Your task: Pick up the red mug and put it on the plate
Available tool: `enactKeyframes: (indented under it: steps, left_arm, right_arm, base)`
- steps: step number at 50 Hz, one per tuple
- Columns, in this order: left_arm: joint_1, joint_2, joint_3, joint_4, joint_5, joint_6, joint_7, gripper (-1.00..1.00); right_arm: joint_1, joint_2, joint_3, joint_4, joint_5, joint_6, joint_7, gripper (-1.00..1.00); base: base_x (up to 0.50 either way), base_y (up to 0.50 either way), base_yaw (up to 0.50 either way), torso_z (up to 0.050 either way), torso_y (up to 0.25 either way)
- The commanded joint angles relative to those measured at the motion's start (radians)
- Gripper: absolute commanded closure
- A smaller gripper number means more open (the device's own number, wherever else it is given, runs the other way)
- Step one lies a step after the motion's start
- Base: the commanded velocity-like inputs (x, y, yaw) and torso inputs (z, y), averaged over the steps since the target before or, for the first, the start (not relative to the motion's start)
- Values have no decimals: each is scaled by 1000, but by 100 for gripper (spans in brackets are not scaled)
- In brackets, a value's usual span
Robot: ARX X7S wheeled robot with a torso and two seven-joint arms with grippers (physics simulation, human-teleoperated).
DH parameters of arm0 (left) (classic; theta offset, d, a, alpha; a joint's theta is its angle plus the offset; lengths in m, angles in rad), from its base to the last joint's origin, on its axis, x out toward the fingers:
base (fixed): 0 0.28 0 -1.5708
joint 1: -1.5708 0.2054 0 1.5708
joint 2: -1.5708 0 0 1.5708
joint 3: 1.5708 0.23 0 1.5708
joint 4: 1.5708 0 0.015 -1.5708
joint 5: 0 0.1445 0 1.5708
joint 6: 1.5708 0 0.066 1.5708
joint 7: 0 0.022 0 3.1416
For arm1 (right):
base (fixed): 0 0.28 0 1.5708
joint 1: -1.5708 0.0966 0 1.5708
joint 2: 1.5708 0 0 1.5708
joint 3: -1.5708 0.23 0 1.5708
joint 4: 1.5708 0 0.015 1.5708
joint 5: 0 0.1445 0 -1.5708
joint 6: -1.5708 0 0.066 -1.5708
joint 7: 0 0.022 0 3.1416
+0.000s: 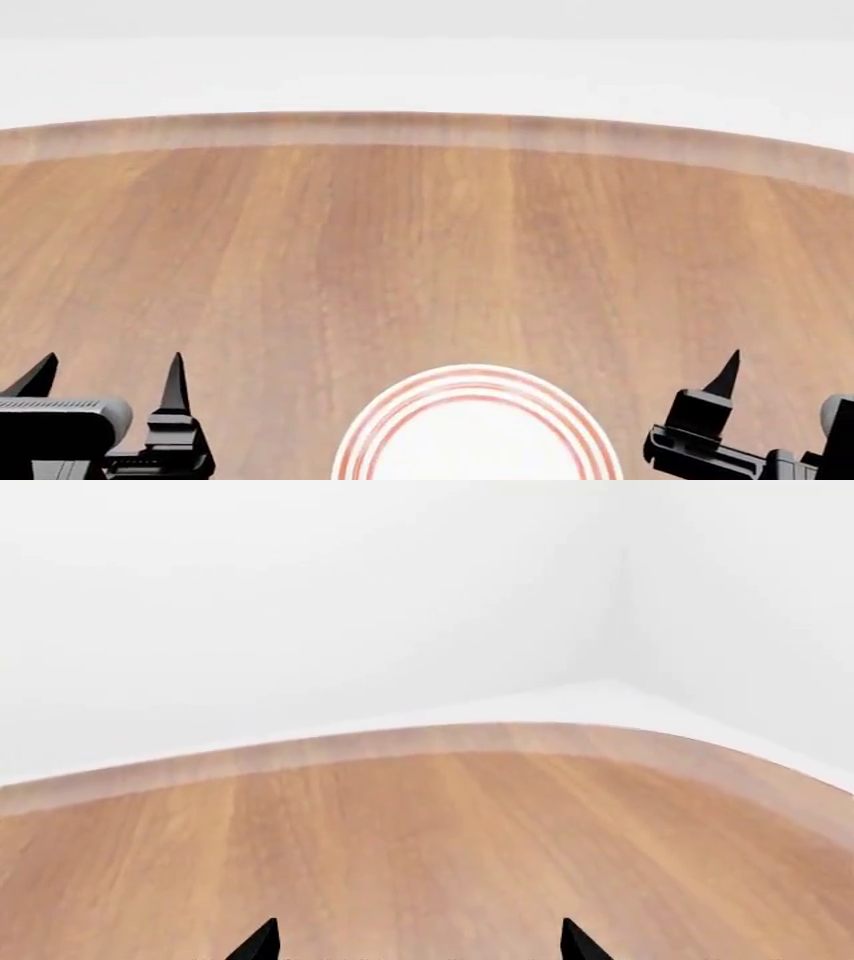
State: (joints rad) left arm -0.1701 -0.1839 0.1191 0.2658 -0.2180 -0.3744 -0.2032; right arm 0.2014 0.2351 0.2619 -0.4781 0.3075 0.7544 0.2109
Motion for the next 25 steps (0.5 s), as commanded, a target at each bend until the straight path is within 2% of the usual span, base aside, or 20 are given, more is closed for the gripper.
enactKeyframes:
  steps: [1, 6, 11, 15, 25]
  left_arm:
    - [-39, 35, -50, -42, -5, -49, -95, -100]
    - [-116, 86, -137, -152, 21, -79, -255, -100]
    - [-132, 89, -155, -211, 21, -56, -282, -100]
    - [-161, 102, -183, -291, 42, -25, -350, -100]
    - [-172, 90, -179, -334, 20, -23, -349, -100]
  right_arm:
    - [-5, 0, -6, 14, 0, -12, 3, -100]
    - [-2, 1, -9, 28, 1, -20, 2, -100]
    - [3, 1, -18, 38, 0, -22, 3, -100]
    - [1, 4, -17, 32, 3, -19, 5, -100]
    - [1, 4, -19, 45, 7, -30, 5, -100]
  base:
    - [0, 0, 0, 0, 0]
    - [0, 0, 0, 0, 0]
    - [0, 0, 0, 0, 0]
    - [0, 0, 0, 0, 0]
    - [0, 0, 0, 0, 0]
